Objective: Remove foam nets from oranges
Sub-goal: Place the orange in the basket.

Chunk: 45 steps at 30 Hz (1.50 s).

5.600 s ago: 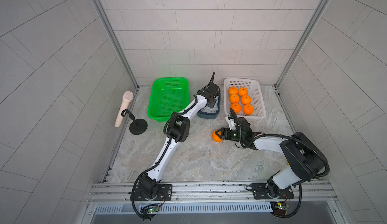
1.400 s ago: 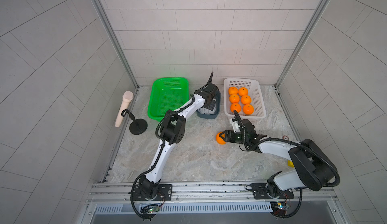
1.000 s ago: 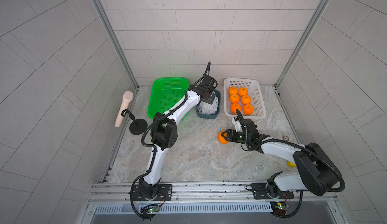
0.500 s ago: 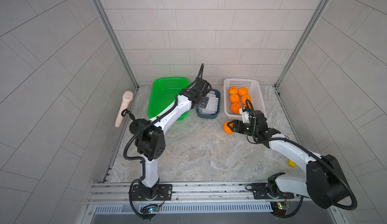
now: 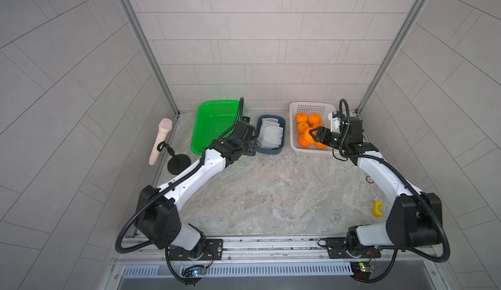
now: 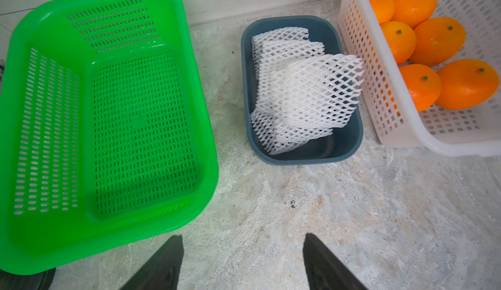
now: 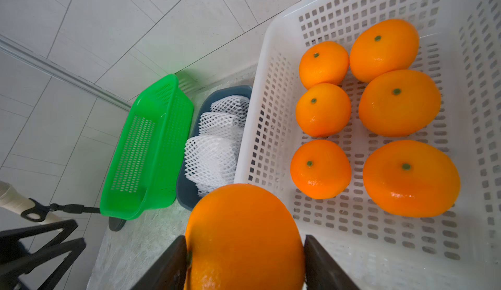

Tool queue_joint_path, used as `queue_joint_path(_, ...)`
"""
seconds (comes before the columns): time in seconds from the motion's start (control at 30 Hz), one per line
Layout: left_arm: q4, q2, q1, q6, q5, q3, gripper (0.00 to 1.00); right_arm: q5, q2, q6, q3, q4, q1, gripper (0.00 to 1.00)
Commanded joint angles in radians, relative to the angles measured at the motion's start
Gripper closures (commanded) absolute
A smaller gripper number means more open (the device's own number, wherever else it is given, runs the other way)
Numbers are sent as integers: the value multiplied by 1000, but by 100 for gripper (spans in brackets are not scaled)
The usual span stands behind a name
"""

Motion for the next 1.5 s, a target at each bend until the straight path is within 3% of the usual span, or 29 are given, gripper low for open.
queue_joint_path(0.0, 35, -33, -10, -49, 9, -37, 26, -15, 100, -26, 80, 11, -20, 32)
queue_joint_path(0.3, 24, -108, -17, -59, -12, -100, 25, -25, 415, -60, 303, -26, -73, 32)
queue_joint_path(0.53, 4, -131, -18, -51, -31, -99, 25, -5, 511, -73, 358, -39, -90, 31)
queue_joint_path(0.83, 3, -132, -17, -51, -22, -100, 25, 30, 558, -88, 378, -63, -105, 28)
queue_joint_path(1.07, -14, -128, -17, -46, -44, -87, 25, 30, 556, -101, 395, -75, -117, 20)
queue_joint_path(1.47, 0, -159, -17, -37, -81, -103, 20, 86, 389, -141, 321, -82, -121, 14)
